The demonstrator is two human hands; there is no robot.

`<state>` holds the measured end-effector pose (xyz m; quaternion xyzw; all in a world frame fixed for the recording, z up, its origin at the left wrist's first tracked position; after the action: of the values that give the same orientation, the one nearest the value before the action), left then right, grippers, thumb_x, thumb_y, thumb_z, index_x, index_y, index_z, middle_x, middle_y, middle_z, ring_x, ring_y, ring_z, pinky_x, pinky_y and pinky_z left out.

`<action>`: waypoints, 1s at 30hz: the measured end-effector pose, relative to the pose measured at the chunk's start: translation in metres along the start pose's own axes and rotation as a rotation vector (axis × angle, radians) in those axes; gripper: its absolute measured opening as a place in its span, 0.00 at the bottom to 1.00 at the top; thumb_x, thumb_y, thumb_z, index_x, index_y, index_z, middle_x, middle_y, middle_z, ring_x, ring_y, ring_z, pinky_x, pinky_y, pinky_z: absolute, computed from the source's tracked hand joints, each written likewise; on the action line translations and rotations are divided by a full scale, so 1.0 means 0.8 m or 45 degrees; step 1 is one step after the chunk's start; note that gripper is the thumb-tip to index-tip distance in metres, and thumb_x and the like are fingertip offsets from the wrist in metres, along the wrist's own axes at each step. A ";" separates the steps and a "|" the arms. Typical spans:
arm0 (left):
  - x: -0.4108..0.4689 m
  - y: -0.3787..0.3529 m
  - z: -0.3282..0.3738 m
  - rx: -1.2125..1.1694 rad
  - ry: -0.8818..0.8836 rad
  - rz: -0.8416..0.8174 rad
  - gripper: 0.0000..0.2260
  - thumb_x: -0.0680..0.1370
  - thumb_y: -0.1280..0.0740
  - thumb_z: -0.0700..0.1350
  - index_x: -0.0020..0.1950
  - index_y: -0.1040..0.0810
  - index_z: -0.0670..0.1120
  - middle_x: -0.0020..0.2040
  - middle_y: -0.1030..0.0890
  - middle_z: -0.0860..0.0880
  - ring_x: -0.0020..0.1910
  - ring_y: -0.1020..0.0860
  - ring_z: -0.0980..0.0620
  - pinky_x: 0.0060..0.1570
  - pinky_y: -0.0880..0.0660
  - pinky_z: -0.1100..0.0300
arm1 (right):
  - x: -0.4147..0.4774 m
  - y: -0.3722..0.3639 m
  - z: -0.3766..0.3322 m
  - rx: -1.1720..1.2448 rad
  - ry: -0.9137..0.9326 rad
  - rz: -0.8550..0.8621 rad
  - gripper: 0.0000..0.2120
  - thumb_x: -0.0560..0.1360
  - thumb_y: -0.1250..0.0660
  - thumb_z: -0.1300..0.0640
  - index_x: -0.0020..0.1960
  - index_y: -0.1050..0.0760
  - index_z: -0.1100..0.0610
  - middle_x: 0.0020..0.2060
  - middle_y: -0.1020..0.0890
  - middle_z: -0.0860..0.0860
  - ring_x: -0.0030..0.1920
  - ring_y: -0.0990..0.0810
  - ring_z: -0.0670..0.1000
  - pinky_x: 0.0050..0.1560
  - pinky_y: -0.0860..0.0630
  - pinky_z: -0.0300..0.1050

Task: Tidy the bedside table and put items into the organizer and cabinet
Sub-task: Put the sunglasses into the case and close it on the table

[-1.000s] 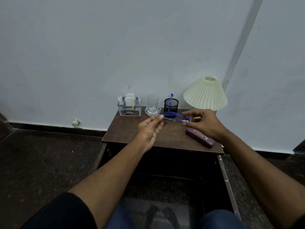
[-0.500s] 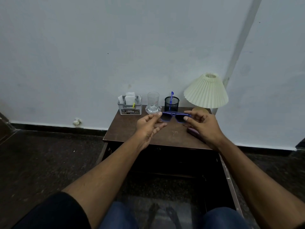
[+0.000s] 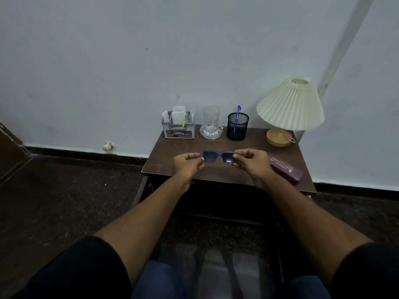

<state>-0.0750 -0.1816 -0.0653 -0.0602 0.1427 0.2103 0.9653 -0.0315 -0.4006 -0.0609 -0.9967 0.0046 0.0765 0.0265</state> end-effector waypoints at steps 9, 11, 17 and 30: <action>0.040 0.023 -0.046 0.394 -0.020 0.218 0.11 0.75 0.26 0.42 0.32 0.18 0.45 0.34 0.16 0.42 0.34 0.18 0.46 0.44 0.17 0.47 | 0.045 -0.023 0.064 -0.535 0.073 0.152 0.07 0.71 0.23 0.58 0.47 0.14 0.61 0.40 0.13 0.54 0.38 0.19 0.46 0.46 0.20 0.45; 0.045 0.022 -0.044 0.472 -0.036 0.262 0.12 0.73 0.25 0.43 0.29 0.18 0.45 0.32 0.15 0.43 0.35 0.15 0.45 0.43 0.16 0.50 | 0.050 -0.024 0.068 -0.567 0.098 0.151 0.06 0.72 0.24 0.59 0.47 0.14 0.61 0.41 0.13 0.54 0.39 0.19 0.46 0.48 0.19 0.46; 0.047 0.016 -0.038 0.568 -0.011 0.320 0.10 0.69 0.23 0.45 0.29 0.17 0.46 0.29 0.16 0.46 0.33 0.14 0.48 0.41 0.15 0.51 | 0.052 -0.021 0.069 -0.614 0.085 0.169 0.05 0.71 0.24 0.60 0.46 0.14 0.61 0.42 0.13 0.54 0.39 0.18 0.46 0.48 0.19 0.47; -0.006 -0.118 0.007 0.669 -0.482 0.067 0.03 0.73 0.25 0.42 0.45 0.14 0.46 0.39 0.15 0.51 0.37 0.19 0.57 0.42 0.24 0.67 | 0.018 0.076 -0.010 -0.924 0.374 0.112 0.04 0.74 0.26 0.57 0.48 0.15 0.53 0.44 0.14 0.47 0.44 0.17 0.42 0.50 0.22 0.38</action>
<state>-0.0380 -0.2676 -0.0530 0.2348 0.0117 0.1984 0.9515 -0.0167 -0.4622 -0.0586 -0.9404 0.0236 -0.0691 -0.3320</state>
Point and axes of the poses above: each hand's wrist, its own x-axis towards the middle knuckle, its own y-axis out of the back of the hand, z = x × y, the point moved 5 cm from there along x, towards the middle knuckle
